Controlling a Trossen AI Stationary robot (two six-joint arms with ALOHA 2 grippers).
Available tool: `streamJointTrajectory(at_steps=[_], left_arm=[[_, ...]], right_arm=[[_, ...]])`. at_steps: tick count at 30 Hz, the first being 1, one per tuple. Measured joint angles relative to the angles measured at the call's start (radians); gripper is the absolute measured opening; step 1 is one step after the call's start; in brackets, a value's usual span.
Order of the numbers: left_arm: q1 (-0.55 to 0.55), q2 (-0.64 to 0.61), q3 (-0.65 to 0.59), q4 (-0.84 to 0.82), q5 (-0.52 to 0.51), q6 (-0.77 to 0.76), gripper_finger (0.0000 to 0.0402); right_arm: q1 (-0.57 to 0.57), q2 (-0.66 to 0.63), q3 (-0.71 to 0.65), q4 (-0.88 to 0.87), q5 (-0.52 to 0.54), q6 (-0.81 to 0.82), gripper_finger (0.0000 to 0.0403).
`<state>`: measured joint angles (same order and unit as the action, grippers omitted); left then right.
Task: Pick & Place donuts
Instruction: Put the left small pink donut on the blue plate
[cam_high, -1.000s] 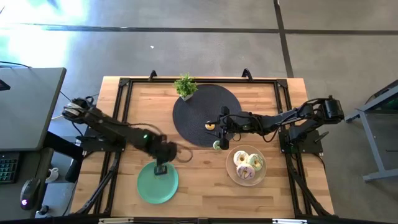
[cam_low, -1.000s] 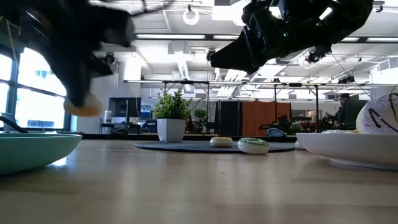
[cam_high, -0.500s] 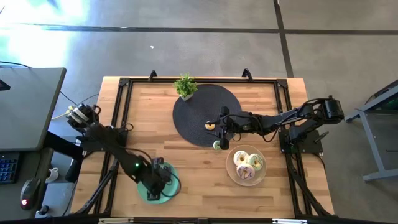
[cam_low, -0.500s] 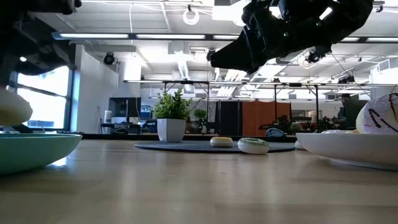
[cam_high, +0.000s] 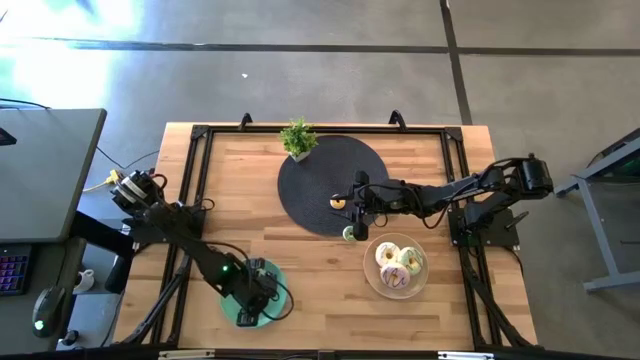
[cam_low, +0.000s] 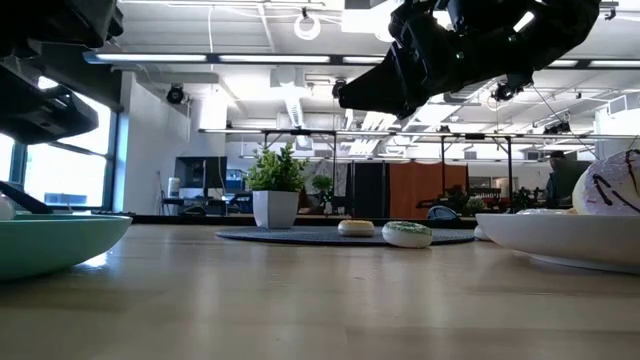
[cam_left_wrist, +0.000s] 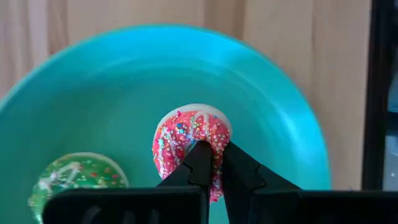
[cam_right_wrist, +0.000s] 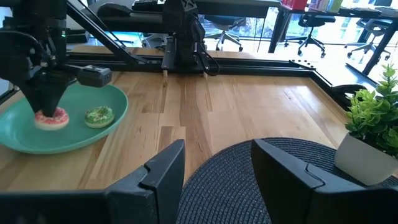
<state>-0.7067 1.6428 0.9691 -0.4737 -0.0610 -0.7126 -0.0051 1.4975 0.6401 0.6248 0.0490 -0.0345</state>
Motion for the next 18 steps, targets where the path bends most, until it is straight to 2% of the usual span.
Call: streamJointTrajectory(at_steps=[5,11,18], left_arm=[[0.0,0.0,0.0,0.002,-0.005,0.001,0.0029],[0.0,0.0,0.0,0.018,-0.122,0.001,0.005],[0.0,0.0,0.0,0.088,-0.125,0.004,0.0051]], right_arm=[[0.0,0.0,0.0,0.0,0.0,0.0,0.0181],[0.0,0.0,0.0,0.0,0.0,0.001,0.0181],[0.0,0.0,0.0,0.0,0.0,0.007,0.0181]])
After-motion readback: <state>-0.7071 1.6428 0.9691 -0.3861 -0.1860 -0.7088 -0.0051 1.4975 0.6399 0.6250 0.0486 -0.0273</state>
